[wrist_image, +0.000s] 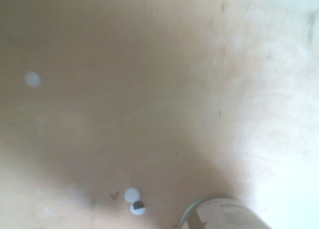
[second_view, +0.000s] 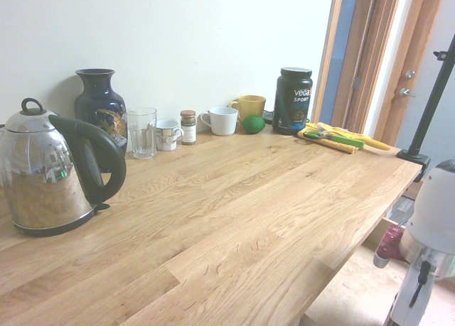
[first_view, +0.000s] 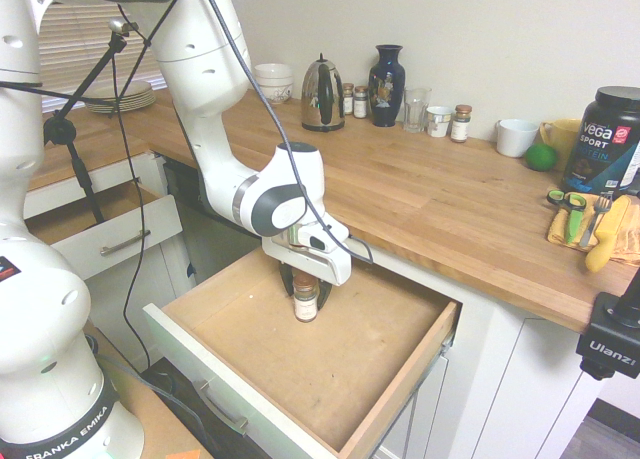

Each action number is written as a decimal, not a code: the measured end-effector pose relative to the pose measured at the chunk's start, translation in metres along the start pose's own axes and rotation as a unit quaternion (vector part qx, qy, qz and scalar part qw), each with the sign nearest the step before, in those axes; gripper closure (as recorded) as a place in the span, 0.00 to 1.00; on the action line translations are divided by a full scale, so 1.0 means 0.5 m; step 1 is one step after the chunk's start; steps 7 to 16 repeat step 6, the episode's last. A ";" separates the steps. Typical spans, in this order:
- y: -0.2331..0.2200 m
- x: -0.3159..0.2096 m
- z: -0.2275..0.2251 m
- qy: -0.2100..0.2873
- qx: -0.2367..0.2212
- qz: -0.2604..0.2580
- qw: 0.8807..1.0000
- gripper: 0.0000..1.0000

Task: Put seasoning jar in the drawer

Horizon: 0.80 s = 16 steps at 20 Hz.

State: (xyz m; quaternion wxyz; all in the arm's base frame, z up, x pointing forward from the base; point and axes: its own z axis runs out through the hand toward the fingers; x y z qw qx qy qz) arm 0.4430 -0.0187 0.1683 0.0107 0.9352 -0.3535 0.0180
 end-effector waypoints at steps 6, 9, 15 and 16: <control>0.015 -0.019 -0.097 0.024 0.016 -0.018 0.999 0.00; 0.015 -0.019 -0.097 0.024 0.016 -0.018 0.999 0.00; 0.015 -0.019 -0.097 0.024 0.016 -0.018 0.999 0.00; 0.015 -0.019 -0.097 0.024 0.016 -0.018 0.999 0.00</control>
